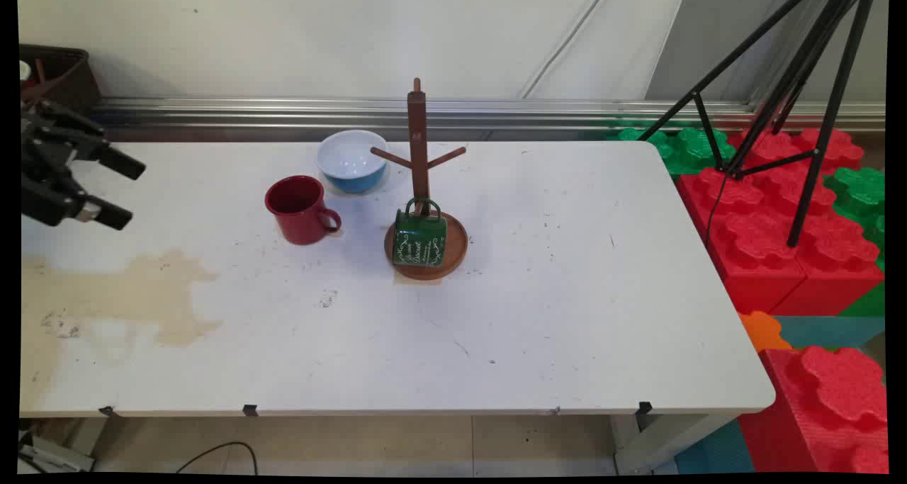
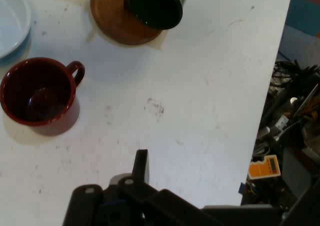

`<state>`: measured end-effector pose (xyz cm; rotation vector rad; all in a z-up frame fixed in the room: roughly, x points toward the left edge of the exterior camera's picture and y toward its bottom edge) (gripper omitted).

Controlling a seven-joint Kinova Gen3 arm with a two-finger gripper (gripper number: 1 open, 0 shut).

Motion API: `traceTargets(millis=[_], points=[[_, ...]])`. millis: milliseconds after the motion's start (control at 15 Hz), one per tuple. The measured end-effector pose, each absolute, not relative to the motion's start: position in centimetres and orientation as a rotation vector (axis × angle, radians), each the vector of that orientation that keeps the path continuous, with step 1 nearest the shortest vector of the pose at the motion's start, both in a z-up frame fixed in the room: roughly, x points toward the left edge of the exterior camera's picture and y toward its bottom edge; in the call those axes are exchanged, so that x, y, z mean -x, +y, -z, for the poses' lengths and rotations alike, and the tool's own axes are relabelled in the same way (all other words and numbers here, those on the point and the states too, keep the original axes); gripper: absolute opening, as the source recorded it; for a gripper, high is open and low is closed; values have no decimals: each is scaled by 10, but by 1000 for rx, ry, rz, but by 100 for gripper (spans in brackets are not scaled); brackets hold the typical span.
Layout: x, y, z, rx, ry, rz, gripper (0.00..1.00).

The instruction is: Pick up the green mug from the rack

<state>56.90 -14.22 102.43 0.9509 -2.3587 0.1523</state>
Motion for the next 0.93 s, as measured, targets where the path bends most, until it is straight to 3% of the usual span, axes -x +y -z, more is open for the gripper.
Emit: traceTargets(millis=[533,933], points=[[-514,-184,-1016,-934,-2307,-173,100],[-477,-216,-986,-952,-2314,-158,100]])
